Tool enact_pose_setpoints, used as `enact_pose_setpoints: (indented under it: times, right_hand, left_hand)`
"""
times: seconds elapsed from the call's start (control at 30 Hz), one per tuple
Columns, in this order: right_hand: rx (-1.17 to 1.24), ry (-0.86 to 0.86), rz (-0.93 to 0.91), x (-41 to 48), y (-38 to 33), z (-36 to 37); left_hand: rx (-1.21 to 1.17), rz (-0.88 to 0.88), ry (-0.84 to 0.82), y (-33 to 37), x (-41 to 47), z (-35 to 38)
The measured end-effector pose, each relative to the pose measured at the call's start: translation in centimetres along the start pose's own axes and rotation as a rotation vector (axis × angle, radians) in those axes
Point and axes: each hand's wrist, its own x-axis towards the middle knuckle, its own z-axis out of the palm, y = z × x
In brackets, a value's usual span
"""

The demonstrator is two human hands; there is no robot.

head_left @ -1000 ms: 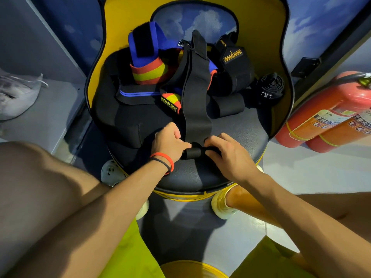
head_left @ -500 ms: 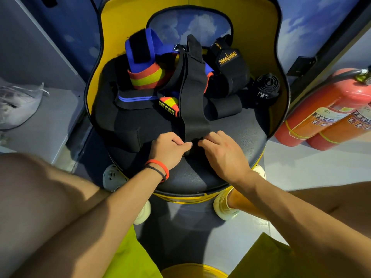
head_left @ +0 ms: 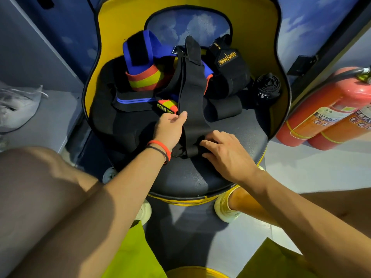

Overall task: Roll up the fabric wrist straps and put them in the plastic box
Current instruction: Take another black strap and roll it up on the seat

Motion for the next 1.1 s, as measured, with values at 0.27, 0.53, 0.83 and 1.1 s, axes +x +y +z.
enact_pose_setpoints:
  times: [0.27, 0.53, 0.83, 1.1]
  right_hand:
    - [0.073, -0.197, 0.028, -1.3, -0.6, -2.0]
    - [0.201, -0.284, 0.090, -1.9, -0.6, -2.7]
    - [0.169, -0.332, 0.071, -1.5, -0.5, -2.7]
    - [0.088, -0.423, 0.033, -1.5, -0.9, -3.4]
  left_hand:
    - [-0.354, -0.009, 0.030, 1.7, 2.9, 0.2]
    - [-0.184, 0.058, -0.132, 1.7, 2.5, -0.6]
    - [0.223, 0.208, -0.011, -1.1, 1.0, -0.1]
    - [0.161, 0.140, 0.032, -0.1, 2.4, 1.4]
